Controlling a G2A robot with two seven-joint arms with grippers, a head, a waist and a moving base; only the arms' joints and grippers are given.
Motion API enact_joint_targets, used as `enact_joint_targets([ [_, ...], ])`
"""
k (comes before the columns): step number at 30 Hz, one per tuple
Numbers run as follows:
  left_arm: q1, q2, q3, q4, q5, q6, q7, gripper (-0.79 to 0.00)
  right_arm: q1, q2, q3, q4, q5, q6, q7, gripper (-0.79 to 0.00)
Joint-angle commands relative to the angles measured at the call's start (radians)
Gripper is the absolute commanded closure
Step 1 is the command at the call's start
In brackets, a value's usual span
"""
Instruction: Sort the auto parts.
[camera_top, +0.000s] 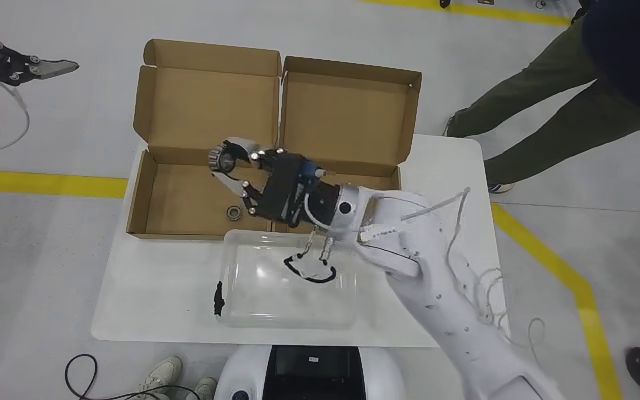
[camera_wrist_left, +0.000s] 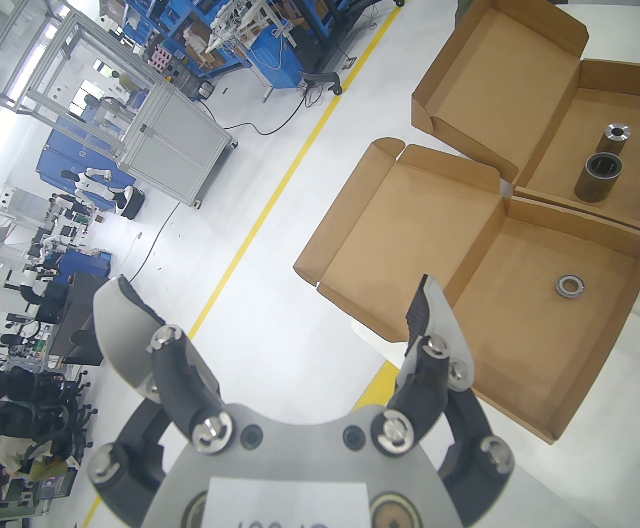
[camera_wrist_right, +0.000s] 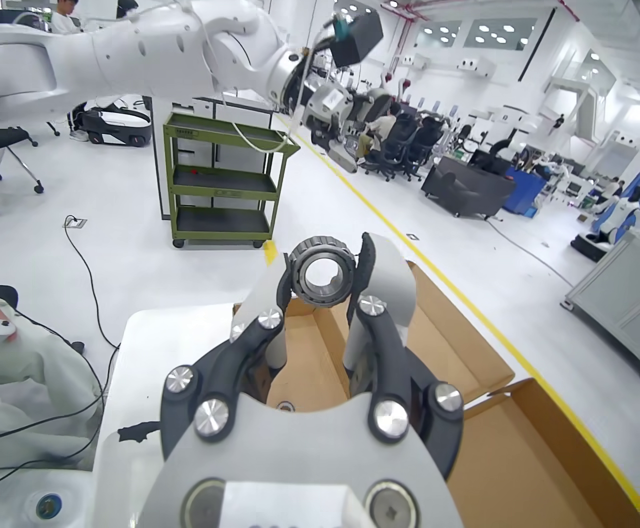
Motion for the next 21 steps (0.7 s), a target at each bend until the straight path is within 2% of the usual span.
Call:
enact_joint_targets([
  [1, 0.000, 0.000, 0.000, 0.000, 0.000, 0.000, 0.000, -0.785, 0.002, -0.002, -0.006, 0.025, 0.000, 0.021, 0.012, 0.000],
  [11, 0.000, 0.000, 0.000, 0.000, 0.000, 0.000, 0.000, -0.785, 0.017, -0.020, -0.076, 0.182, 0.004, 0.133, 0.098, 0.000],
  [21, 0.000, 0.000, 0.000, 0.000, 0.000, 0.000, 0.000, -0.785, 0.079, -0.053, -0.160, 0.339, 0.009, 0.215, 0.161, 0.000],
])
